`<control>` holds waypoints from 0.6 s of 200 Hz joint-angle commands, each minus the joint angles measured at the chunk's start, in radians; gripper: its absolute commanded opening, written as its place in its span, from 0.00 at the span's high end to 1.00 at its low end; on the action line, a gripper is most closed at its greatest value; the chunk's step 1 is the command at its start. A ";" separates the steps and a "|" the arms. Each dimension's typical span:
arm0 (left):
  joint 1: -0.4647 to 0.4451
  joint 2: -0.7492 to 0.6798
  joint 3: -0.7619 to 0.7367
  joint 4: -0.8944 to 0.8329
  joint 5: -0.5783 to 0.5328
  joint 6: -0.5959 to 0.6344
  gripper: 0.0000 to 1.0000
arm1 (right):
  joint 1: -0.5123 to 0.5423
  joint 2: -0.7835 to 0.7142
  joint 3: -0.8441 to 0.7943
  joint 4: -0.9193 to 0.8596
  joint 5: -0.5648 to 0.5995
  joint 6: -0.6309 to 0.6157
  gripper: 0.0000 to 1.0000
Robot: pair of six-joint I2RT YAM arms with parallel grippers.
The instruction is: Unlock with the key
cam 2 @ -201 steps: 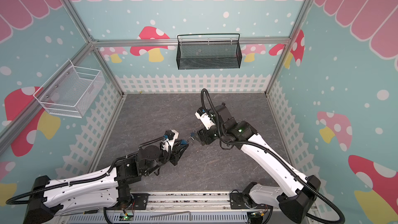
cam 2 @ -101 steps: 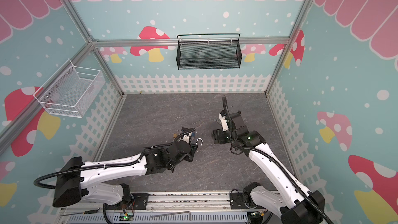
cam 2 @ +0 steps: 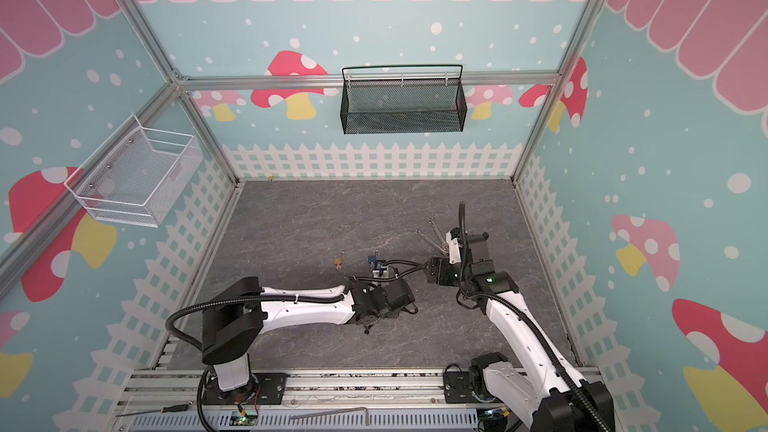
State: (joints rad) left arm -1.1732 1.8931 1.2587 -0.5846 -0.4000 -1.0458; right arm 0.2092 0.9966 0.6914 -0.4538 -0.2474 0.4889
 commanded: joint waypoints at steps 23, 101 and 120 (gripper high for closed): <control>0.004 0.065 0.048 -0.046 -0.001 -0.083 1.00 | -0.052 -0.019 -0.024 0.055 -0.090 -0.010 0.14; 0.014 0.096 0.033 -0.040 0.041 -0.101 0.85 | -0.087 -0.038 -0.038 0.074 -0.128 -0.001 0.14; 0.017 0.081 0.033 -0.034 0.045 -0.096 0.71 | -0.091 -0.039 -0.039 0.082 -0.128 0.001 0.14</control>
State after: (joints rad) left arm -1.1641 1.9686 1.2800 -0.6106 -0.3687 -1.1130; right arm 0.1295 0.9707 0.6659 -0.3946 -0.3592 0.4877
